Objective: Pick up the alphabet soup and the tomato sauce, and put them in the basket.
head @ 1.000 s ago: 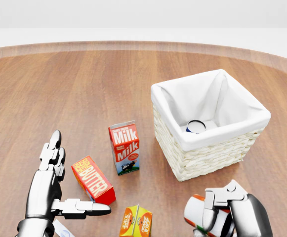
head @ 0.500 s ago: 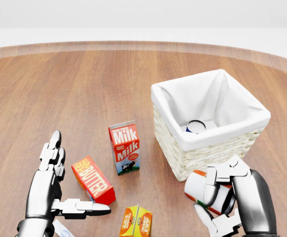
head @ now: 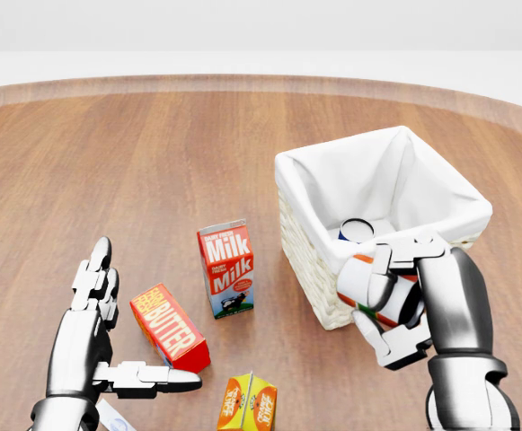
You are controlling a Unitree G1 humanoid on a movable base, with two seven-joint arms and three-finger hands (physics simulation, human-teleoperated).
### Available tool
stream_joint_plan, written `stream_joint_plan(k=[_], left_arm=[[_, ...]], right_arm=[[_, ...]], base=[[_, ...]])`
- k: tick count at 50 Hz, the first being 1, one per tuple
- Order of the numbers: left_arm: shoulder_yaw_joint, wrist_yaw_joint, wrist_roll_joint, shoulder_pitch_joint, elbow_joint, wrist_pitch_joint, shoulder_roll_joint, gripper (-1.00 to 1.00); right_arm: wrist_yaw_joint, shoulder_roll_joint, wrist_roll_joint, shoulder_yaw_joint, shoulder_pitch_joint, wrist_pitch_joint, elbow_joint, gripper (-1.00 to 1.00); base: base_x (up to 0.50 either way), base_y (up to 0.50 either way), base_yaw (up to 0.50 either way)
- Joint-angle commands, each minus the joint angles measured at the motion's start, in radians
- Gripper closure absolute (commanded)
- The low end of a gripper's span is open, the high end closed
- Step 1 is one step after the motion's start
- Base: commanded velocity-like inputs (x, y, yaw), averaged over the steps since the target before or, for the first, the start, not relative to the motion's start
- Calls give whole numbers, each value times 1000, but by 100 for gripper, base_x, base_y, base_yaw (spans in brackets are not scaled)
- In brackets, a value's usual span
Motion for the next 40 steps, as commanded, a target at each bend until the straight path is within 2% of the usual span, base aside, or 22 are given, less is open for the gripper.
stream_joint_plan(k=[1,23,26,29,32,37,40], left_arm=[[2,-11,-17,-3,6,-14,0,-100],[3,-12,-19,-10,24,-17,1,-100],[2,-13,-18,-8,15,-10,1,-100],[4,-13,-19,-9,26,-20,1,-100],[4,-13,-19,-10,22,-15,1,-100],[3,-12,-18,-11,19,-11,0,-100],[4,-12,-20,-11,17,-8,0,-100]], right_arm=[[8,-20,15,-5,-118,55,30,100],[44,-54,17,-10,-298,55,46,100],[20,-61,20,-7,-339,55,121,100],[24,-68,20,-6,-385,55,155,100],[2,-80,25,-7,-435,55,242,100],[-50,-99,33,-3,-536,55,428,100],[-111,-119,36,-3,-626,55,622,100]], base=[[0,0,0],[0,0,0],[0,0,0],[0,0,0],[0,0,0],[0,0,0],[0,0,0]])
